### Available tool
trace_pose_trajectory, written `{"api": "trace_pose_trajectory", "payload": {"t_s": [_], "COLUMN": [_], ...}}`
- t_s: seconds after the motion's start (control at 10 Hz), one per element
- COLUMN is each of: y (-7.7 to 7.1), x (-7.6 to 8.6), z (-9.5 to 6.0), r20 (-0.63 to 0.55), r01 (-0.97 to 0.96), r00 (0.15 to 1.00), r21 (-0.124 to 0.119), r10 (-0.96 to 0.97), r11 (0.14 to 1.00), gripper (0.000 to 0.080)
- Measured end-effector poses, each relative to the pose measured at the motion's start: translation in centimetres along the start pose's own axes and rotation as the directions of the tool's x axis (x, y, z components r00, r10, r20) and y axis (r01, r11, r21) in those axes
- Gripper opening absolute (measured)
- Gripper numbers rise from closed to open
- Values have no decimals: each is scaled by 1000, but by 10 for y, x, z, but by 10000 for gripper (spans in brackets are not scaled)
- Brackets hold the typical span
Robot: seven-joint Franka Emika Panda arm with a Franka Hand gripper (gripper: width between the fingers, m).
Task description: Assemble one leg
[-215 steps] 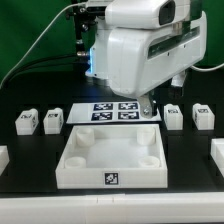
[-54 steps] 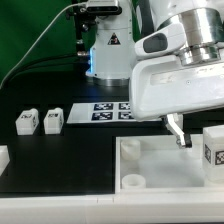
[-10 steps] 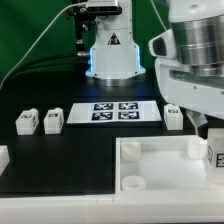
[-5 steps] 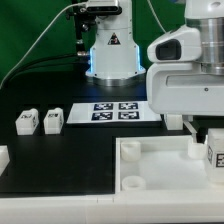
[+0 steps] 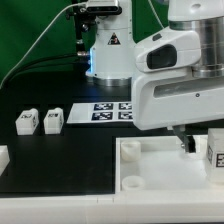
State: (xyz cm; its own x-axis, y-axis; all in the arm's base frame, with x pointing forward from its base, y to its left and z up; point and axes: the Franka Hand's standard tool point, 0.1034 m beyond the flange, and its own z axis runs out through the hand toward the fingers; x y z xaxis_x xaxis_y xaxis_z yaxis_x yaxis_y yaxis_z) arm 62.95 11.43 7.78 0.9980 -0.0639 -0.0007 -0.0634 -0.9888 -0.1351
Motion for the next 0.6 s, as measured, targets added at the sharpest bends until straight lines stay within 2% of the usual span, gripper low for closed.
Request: {"api": "trace_pose_trajectory", "payload": {"t_s": [0.1, 0.4, 0.6], "y": [0, 0, 0], "x": [0, 0, 0], "z": [0, 0, 0], "r20": [0, 2, 5], "r01": [-20, -293, -497], "r00": [1000, 956, 868], "r21": [0, 4, 11], "r10": [20, 293, 497], "r11": [1000, 956, 868], "gripper": [338, 291, 291]}}
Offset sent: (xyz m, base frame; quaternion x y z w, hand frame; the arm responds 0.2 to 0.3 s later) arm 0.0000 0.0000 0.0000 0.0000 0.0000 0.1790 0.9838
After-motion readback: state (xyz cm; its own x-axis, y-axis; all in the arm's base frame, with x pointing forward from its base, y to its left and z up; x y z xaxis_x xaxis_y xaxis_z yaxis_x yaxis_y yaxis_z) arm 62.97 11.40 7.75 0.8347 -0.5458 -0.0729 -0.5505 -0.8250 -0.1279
